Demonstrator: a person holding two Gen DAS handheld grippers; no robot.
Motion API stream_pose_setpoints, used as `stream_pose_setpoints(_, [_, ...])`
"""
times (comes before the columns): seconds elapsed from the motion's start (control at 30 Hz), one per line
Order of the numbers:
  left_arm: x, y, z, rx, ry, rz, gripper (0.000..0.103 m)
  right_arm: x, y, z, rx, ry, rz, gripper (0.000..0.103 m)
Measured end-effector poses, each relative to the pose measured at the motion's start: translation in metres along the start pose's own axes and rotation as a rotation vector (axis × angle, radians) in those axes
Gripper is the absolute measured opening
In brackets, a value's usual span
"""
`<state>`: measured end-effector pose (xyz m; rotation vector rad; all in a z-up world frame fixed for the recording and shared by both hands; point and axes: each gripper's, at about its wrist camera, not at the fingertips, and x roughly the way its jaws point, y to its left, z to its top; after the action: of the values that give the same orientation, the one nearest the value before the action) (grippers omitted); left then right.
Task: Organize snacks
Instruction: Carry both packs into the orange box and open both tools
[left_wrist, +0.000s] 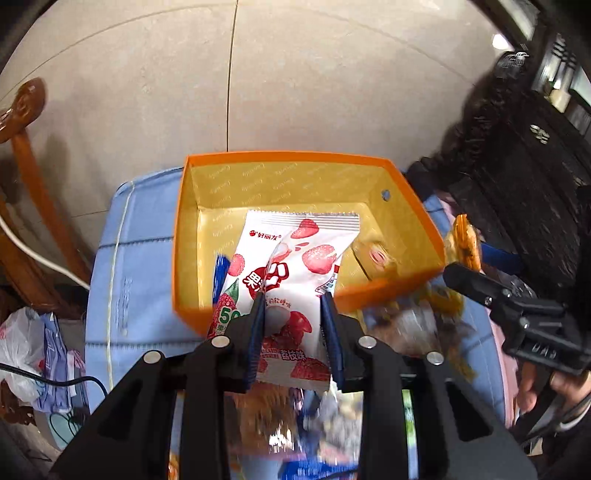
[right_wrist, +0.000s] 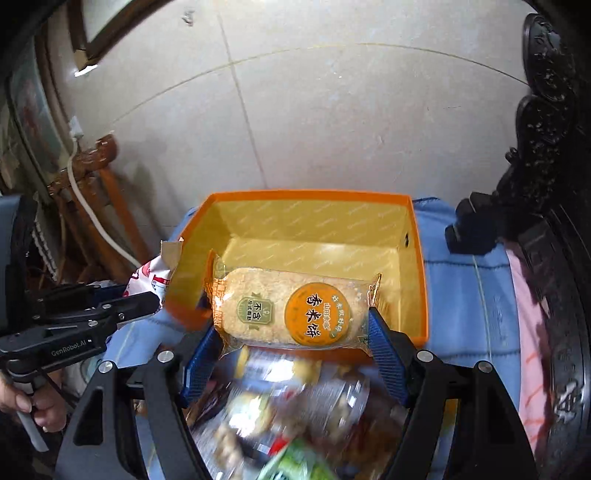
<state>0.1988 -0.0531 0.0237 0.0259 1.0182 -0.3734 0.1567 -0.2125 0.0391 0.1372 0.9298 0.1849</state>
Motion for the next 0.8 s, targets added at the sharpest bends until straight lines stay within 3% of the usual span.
stream_pose_setpoints(0.2, [0.056,0.009,0.034,-0.058,0.075,0.054,0.03,0.057,-0.017,0.016,0.077,0.038,-0.062,0.078])
stream_pose_setpoints(0.23, [0.061,0.011,0.035,-0.073,0.082,0.064,0.037,0.065,-0.02,0.015,0.087,0.05,-0.072,0.078])
stream_pose_setpoints(0.27, [0.066,0.013,0.037,-0.084,0.086,0.087,0.062,0.07,-0.022,0.014,0.097,0.063,-0.076,0.079])
stream_pose_setpoints(0.33, [0.064,0.018,0.036,-0.105,0.053,0.145,0.094,0.075,-0.027,0.008,0.132,0.072,-0.085,0.085])
stream_pose_setpoints(0.4, [0.055,0.023,0.031,-0.116,0.001,0.143,0.095,0.073,-0.027,0.001,0.129,0.07,-0.089,0.087])
stream_pose_setpoints(0.53, [0.042,0.034,0.018,-0.126,0.026,0.116,0.095,0.056,-0.026,-0.016,0.115,0.066,-0.076,0.087])
stream_pose_setpoints(0.8, [-0.001,0.08,-0.052,-0.127,0.032,0.204,0.095,-0.001,-0.021,-0.078,0.087,0.047,-0.063,0.093])
